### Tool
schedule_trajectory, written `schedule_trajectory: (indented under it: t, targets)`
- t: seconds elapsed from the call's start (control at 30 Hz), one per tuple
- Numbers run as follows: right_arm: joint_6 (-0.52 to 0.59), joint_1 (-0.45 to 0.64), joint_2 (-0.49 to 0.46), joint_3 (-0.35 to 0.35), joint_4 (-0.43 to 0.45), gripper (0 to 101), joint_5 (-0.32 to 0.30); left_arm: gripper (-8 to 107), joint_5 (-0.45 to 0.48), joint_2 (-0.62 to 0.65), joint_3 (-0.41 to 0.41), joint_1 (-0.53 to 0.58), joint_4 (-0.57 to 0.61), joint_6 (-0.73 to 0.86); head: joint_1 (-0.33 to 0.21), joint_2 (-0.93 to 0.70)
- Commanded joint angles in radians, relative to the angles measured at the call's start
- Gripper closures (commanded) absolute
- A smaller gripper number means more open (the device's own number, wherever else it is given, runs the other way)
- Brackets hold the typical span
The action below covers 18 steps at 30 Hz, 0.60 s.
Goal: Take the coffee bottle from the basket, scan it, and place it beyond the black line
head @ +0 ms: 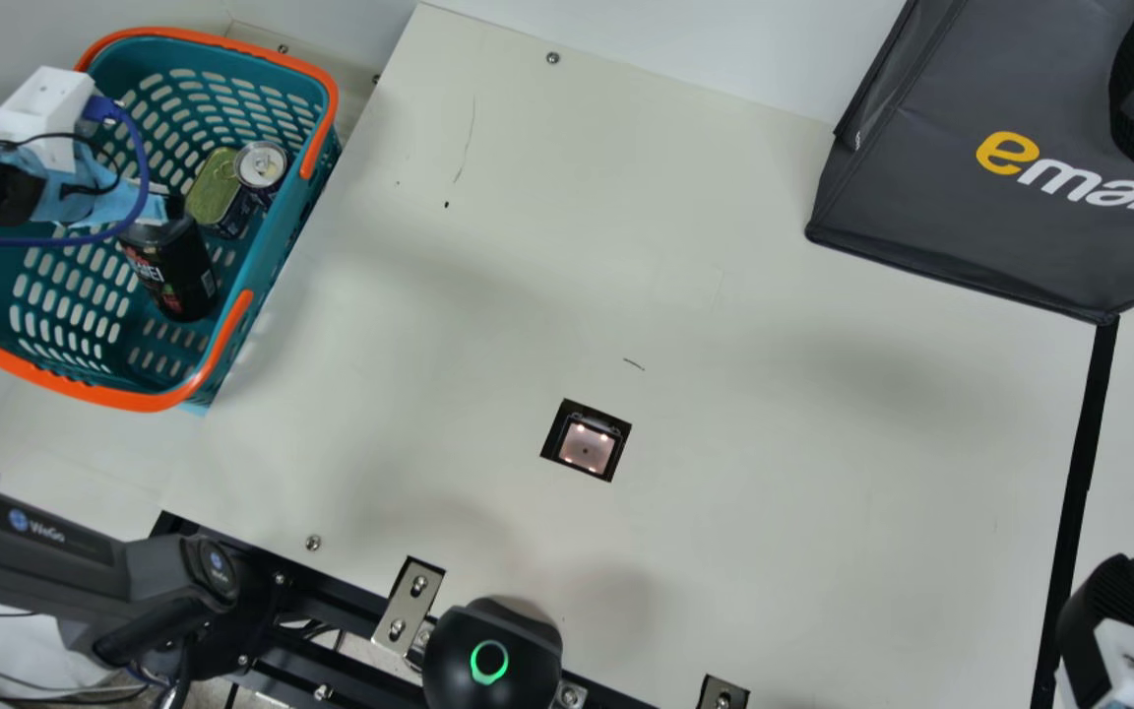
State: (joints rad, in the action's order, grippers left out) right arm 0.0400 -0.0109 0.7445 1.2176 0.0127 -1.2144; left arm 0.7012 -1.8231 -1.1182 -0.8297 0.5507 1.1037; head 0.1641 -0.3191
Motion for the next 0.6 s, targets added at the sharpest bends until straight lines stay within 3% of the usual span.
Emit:
schedule_trajectory:
  t: [0.0, 0.57]
  targets:
    - [0.000, 0.000, 0.000, 0.000, 0.000, 10, 0.000, 89, 0.018, 0.020, 0.002, -0.006, 0.001, -0.001, -0.026, -0.002]
    - [0.000, 0.000, 0.000, 0.000, 0.000, 10, 0.000, 89, 0.192, 0.184, -0.072, -0.067, 0.043, -0.023, -0.026, -0.002]
